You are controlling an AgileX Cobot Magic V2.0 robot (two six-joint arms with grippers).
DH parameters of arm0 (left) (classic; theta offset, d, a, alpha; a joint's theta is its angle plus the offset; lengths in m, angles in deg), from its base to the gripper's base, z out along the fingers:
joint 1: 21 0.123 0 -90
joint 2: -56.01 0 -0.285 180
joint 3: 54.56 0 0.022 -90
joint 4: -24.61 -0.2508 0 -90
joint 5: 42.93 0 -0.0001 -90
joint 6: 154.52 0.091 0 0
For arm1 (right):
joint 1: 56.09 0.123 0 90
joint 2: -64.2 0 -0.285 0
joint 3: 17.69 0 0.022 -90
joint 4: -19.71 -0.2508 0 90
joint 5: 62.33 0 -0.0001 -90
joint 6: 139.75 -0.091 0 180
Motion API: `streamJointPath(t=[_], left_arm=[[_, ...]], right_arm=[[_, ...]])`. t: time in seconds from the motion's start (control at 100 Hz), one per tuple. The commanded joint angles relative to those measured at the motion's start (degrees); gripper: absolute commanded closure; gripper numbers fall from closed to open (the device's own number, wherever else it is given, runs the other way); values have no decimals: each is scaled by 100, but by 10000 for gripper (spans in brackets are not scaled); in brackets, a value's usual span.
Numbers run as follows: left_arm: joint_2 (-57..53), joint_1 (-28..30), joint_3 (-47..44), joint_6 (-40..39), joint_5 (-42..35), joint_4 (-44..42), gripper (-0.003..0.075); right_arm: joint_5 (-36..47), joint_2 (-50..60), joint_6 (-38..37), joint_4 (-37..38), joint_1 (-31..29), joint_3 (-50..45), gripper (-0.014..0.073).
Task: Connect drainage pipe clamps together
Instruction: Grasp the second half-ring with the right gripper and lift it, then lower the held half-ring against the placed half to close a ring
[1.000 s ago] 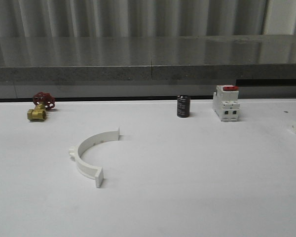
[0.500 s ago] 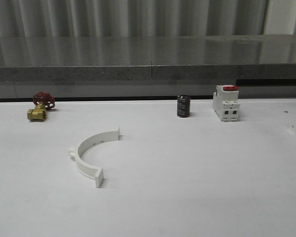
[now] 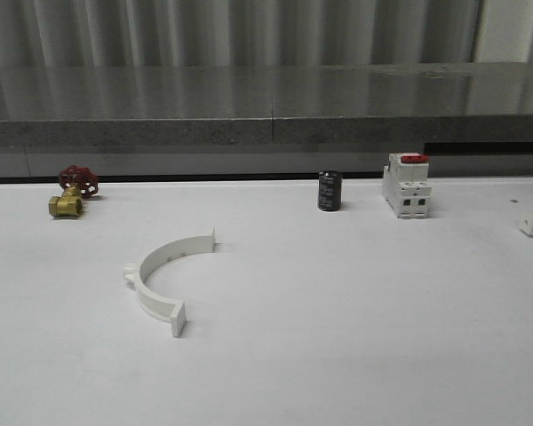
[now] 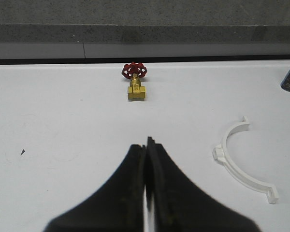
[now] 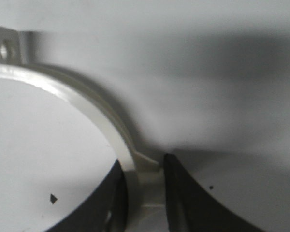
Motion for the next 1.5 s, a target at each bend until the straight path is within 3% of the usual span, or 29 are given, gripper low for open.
streamJointPath(t=[0.0, 0.24, 0.45, 0.59, 0.74, 0.86, 1.2, 1.49], left_arm=[[4, 4, 143, -2, -456, 35, 741], [4, 4, 143, -2, -456, 35, 741], [4, 4, 143, -2, -456, 35, 741], [4, 4, 143, -2, -456, 35, 741], [4, 4, 143, -2, -456, 35, 741], [4, 4, 143, -2, -462, 35, 741], [4, 4, 143, -2, -462, 35, 741], [4, 4, 143, -2, -462, 35, 741]], right_arm=[[-210, 278, 26, -198, -27, 126, 594], [-564, 516, -147, -514, 212, 310, 594], [-776, 1180, -1249, -372, 1367, 347, 594], [-676, 1319, -2566, 388, 2462, 431, 594], [-631, 1244, -4899, 1720, 3717, 636, 594], [-549, 1061, -6123, 2396, 4333, 745, 594], [-461, 294, -6928, 2459, 5080, 1176, 594], [-123, -90, -7356, 2452, 5283, 1288, 594]])
